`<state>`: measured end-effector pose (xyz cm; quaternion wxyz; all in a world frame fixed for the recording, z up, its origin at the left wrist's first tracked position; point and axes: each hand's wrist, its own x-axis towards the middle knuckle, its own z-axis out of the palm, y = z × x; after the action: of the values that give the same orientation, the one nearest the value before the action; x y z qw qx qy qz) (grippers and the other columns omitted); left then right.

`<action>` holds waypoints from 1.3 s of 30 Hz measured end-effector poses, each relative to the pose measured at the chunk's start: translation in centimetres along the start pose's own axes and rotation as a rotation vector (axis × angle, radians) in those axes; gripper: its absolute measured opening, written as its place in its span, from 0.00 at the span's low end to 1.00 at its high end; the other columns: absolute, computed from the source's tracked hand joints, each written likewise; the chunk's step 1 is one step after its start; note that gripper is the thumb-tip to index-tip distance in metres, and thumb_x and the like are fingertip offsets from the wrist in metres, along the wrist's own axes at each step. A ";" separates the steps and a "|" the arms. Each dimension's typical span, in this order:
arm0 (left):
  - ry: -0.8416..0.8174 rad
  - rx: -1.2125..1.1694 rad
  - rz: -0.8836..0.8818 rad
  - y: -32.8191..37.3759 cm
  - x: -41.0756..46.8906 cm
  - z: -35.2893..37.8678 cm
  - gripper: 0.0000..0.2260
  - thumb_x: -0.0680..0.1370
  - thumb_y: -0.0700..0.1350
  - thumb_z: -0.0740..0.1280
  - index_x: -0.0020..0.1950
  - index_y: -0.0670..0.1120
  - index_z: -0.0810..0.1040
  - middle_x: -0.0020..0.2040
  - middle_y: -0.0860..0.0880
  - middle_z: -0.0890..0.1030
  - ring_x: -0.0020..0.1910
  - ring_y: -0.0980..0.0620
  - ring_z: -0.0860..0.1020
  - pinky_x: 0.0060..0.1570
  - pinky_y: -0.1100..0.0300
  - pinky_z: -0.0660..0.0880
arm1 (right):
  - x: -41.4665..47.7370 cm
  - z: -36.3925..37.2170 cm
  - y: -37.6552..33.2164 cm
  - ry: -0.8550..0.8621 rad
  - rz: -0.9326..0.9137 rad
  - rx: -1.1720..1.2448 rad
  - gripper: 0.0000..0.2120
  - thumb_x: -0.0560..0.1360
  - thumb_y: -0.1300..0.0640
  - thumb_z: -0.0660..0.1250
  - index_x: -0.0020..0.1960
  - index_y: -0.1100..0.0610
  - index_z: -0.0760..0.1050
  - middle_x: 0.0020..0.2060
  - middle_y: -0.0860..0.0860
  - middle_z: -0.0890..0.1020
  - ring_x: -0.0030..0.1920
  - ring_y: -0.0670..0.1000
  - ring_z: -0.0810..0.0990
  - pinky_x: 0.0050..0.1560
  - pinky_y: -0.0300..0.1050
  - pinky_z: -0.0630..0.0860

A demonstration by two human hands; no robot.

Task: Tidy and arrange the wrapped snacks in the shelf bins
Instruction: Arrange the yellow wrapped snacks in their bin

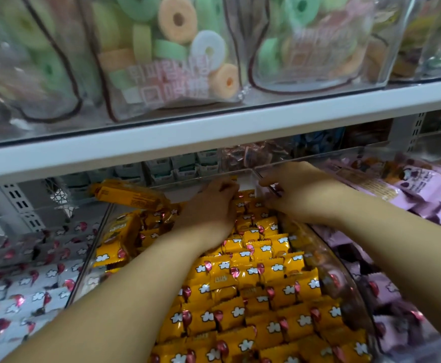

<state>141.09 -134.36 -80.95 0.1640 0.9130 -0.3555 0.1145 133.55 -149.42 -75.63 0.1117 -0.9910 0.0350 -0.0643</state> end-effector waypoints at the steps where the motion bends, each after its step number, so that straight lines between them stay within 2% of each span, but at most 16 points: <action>1: -0.036 0.004 -0.004 0.0 0.1 0.0 0.19 0.82 0.47 0.56 0.74 0.50 0.64 0.74 0.52 0.61 0.71 0.49 0.63 0.69 0.58 0.62 | -0.1 -0.1 0.0 0.003 -0.005 0.006 0.17 0.77 0.56 0.64 0.65 0.48 0.73 0.58 0.51 0.77 0.53 0.53 0.78 0.47 0.44 0.75; 5: -0.185 0.001 -0.017 -0.1 0.4 -0.1 0.19 0.83 0.47 0.53 0.75 0.51 0.63 0.74 0.51 0.62 0.72 0.49 0.61 0.71 0.55 0.60 | -0.1 0.0 0.0 0.014 -0.009 0.005 0.16 0.77 0.55 0.64 0.64 0.47 0.73 0.60 0.51 0.77 0.55 0.53 0.77 0.47 0.43 0.74; 10: -0.311 -0.020 -0.065 0.2 0.8 -0.8 0.19 0.83 0.46 0.53 0.74 0.53 0.65 0.71 0.47 0.68 0.67 0.48 0.69 0.63 0.59 0.65 | 0.0 0.3 0.2 0.033 -0.015 -0.002 0.15 0.77 0.54 0.64 0.63 0.46 0.74 0.58 0.50 0.79 0.52 0.53 0.78 0.45 0.42 0.75; 13: -0.368 -0.082 -0.105 -0.1 0.8 -1.2 0.19 0.83 0.48 0.52 0.74 0.55 0.63 0.73 0.49 0.68 0.65 0.48 0.71 0.61 0.60 0.65 | 0.0 0.4 0.3 0.024 -0.009 -0.003 0.17 0.77 0.53 0.64 0.65 0.46 0.72 0.60 0.50 0.78 0.54 0.53 0.78 0.49 0.44 0.77; 16: -0.412 -0.097 -0.122 -0.3 0.9 -1.5 0.19 0.84 0.49 0.50 0.75 0.57 0.61 0.74 0.50 0.66 0.65 0.48 0.72 0.60 0.61 0.65 | 0.0 0.4 0.3 0.035 0.002 0.002 0.17 0.77 0.54 0.64 0.66 0.45 0.72 0.61 0.50 0.77 0.54 0.53 0.78 0.48 0.44 0.77; 20: -0.350 -0.019 -0.101 0.3 -0.1 -1.7 0.20 0.83 0.47 0.52 0.75 0.57 0.59 0.75 0.50 0.64 0.71 0.48 0.65 0.68 0.56 0.63 | 0.0 0.7 0.2 0.032 -0.003 -0.051 0.17 0.78 0.57 0.61 0.65 0.46 0.72 0.59 0.51 0.78 0.51 0.53 0.79 0.44 0.45 0.77; 22: -0.326 -0.034 -0.112 0.6 -1.1 -2.0 0.20 0.83 0.45 0.53 0.74 0.57 0.62 0.74 0.50 0.66 0.70 0.47 0.67 0.68 0.55 0.65 | -0.3 0.6 -0.2 0.035 -0.026 -0.091 0.13 0.78 0.57 0.59 0.61 0.46 0.74 0.58 0.54 0.78 0.49 0.55 0.77 0.42 0.45 0.73; 24: -0.301 -0.001 -0.110 0.8 -2.4 -2.8 0.17 0.82 0.45 0.55 0.71 0.56 0.67 0.69 0.49 0.71 0.64 0.47 0.72 0.64 0.53 0.70 | -1.1 0.5 -1.0 0.081 -0.059 -0.178 0.10 0.78 0.55 0.58 0.55 0.45 0.73 0.60 0.54 0.77 0.56 0.57 0.75 0.49 0.45 0.71; 26: -0.266 0.076 -0.114 0.8 -3.9 -4.3 0.15 0.82 0.46 0.55 0.68 0.54 0.70 0.66 0.49 0.74 0.60 0.47 0.74 0.60 0.53 0.72 | -1.9 0.8 -1.8 0.165 -0.119 -0.279 0.13 0.78 0.52 0.57 0.60 0.48 0.74 0.60 0.52 0.77 0.60 0.57 0.74 0.58 0.46 0.72; 27: -0.252 0.103 -0.119 0.7 -4.8 -5.2 0.15 0.82 0.47 0.55 0.68 0.54 0.70 0.64 0.49 0.74 0.59 0.48 0.74 0.59 0.55 0.72 | -2.4 1.1 -2.5 0.185 -0.135 -0.278 0.14 0.78 0.52 0.58 0.61 0.48 0.74 0.59 0.51 0.78 0.59 0.55 0.75 0.58 0.47 0.73; 30: -0.217 0.165 -0.133 0.1 -7.7 -8.2 0.16 0.82 0.49 0.56 0.69 0.57 0.68 0.63 0.49 0.75 0.56 0.50 0.75 0.55 0.57 0.74 | -3.7 1.8 -4.8 0.092 -0.148 -0.167 0.14 0.77 0.50 0.61 0.61 0.49 0.75 0.56 0.51 0.79 0.54 0.53 0.77 0.55 0.48 0.76; 33: -0.176 0.171 -0.195 -1.1 -10.2 -10.7 0.17 0.82 0.50 0.56 0.70 0.59 0.66 0.66 0.52 0.73 0.52 0.54 0.75 0.51 0.63 0.72 | -4.9 2.4 -7.2 0.011 -0.176 0.016 0.14 0.76 0.51 0.64 0.61 0.46 0.76 0.60 0.49 0.79 0.58 0.51 0.77 0.60 0.49 0.74; 35: -0.168 0.139 -0.245 -1.8 -11.5 -11.6 0.16 0.82 0.50 0.56 0.70 0.60 0.66 0.66 0.52 0.73 0.50 0.55 0.74 0.49 0.62 0.72 | -5.5 3.0 -8.8 -0.027 -0.197 0.107 0.15 0.76 0.51 0.66 0.62 0.45 0.76 0.62 0.46 0.78 0.59 0.49 0.77 0.62 0.49 0.74; 39: -0.101 0.116 -0.287 -3.2 -13.4 -11.9 0.17 0.81 0.51 0.59 0.69 0.59 0.68 0.67 0.54 0.72 0.61 0.52 0.74 0.57 0.59 0.72 | -5.7 4.3 -11.7 -0.064 -0.272 0.204 0.18 0.75 0.51 0.67 0.65 0.46 0.73 0.64 0.46 0.76 0.64 0.49 0.73 0.66 0.49 0.70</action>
<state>132.52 -119.35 -75.05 0.1076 0.9670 -0.2220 0.0639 129.10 -136.66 -77.83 0.2032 -0.9717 -0.1096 -0.0506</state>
